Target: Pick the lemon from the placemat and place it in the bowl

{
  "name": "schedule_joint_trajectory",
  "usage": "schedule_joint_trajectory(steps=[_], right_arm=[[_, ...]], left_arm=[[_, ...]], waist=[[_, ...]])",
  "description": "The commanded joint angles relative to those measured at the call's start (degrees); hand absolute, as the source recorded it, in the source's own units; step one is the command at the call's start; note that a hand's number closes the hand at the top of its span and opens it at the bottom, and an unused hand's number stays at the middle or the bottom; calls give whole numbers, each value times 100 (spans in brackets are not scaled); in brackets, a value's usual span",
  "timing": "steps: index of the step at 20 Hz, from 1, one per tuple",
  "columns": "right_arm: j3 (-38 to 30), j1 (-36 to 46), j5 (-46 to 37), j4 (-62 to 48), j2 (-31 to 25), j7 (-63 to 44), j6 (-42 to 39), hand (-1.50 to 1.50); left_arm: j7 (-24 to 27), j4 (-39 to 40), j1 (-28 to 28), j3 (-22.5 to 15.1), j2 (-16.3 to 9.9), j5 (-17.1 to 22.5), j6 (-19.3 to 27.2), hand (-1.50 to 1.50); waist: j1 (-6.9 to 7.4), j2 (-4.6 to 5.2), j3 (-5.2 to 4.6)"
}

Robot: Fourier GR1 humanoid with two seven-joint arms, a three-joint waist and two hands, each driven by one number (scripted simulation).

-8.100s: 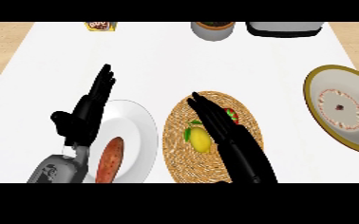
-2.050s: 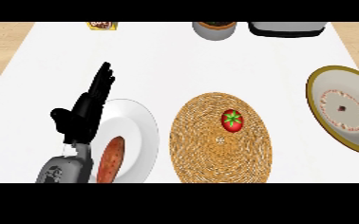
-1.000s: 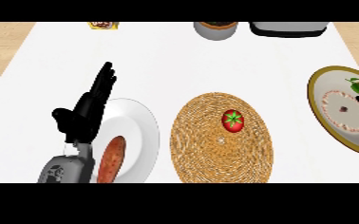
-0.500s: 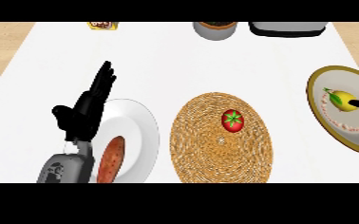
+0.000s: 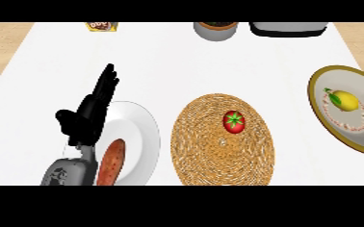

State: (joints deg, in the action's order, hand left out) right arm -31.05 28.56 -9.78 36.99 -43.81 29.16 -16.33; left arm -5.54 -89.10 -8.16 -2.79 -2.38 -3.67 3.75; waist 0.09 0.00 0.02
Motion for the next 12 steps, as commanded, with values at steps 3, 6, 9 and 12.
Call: schedule_joint_trajectory(steps=[3,6,9,12], right_arm=[[-522,-11,684,-541,-604,-197,-959,-150],[-652,-675,880,-631,-705,239,-1512,-150],[-524,-445,785,-1204,-996,523,-1873,-150],[-620,-993,1021,-972,-930,685,-2212,-150]], left_arm=[[-249,-115,-58,-95,88,-125,124,0],[-177,-120,-158,210,-231,174,-231,0],[154,260,-138,38,3,-100,-5,0],[-181,-405,194,49,-142,-20,-84,0]], waist=[[4,3,3],[-37,-1,1],[34,22,6],[8,-7,3]])
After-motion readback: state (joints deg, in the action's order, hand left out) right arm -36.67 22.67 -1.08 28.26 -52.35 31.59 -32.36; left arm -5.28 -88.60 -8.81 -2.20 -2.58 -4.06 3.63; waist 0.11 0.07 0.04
